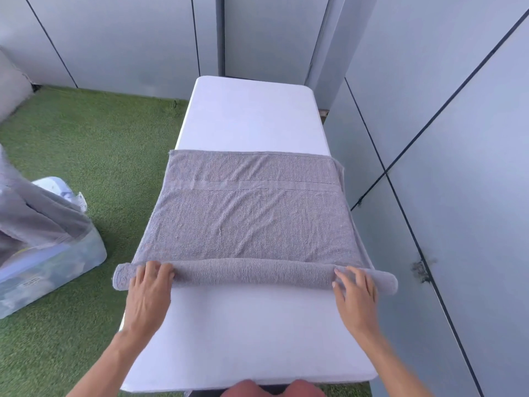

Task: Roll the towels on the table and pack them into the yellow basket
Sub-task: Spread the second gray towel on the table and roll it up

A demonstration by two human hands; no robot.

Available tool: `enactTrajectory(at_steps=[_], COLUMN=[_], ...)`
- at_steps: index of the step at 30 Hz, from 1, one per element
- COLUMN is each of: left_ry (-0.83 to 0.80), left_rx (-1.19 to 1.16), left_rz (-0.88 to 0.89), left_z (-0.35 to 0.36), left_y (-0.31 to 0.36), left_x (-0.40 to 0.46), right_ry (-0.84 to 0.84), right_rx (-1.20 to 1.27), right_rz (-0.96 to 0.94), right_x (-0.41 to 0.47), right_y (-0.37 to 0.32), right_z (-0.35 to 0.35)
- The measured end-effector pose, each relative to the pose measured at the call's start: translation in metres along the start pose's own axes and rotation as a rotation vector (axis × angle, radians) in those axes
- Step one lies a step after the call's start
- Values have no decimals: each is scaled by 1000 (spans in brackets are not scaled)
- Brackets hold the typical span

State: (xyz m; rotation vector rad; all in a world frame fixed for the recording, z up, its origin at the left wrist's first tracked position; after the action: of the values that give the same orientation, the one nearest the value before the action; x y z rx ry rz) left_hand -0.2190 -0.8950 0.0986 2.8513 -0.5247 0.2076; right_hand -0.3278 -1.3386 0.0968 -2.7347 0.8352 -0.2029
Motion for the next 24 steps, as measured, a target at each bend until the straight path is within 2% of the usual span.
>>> enactTrajectory(at_steps=[4,12,15,18,21,23,24], left_ry=[-29,-153,-215,-357,-533,-549,-490], left_rx=[9,-97,-112,-140,-279,-422,-460], left_rz=[116,67,87,69,-33,-111,-147], left_z=[20,34,39,47,51,48,42], left_y=[10,-6,-14,-21,-27,-29,-31], left_x=[-24,28,12,-8,2,19,28], right_ry=[-146,-262,-361,-520,-713,-705,-638], right_rx=[-119,-145,-72,-28,111,217,261], right_rz=[-75,-49,-47,-16,121,185,205], right_x=[-8,29,18,5,7,20,28], right_y=[7,-8,2,15,17,12,10], right_z=[27,23,24,25,22,21,19])
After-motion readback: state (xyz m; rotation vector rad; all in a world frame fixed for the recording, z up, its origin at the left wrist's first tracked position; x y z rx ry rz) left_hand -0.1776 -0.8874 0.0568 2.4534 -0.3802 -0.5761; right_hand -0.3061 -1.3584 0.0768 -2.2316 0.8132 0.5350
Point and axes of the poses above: each hand's wrist, its own x-axis towards the middle knuckle, its own z-axis out of the palm, y = z × x, the point moved 10 cm from there along x, towards the middle knuckle, and after that the axes turned 10 degrees about z, right-handed, at the moved point
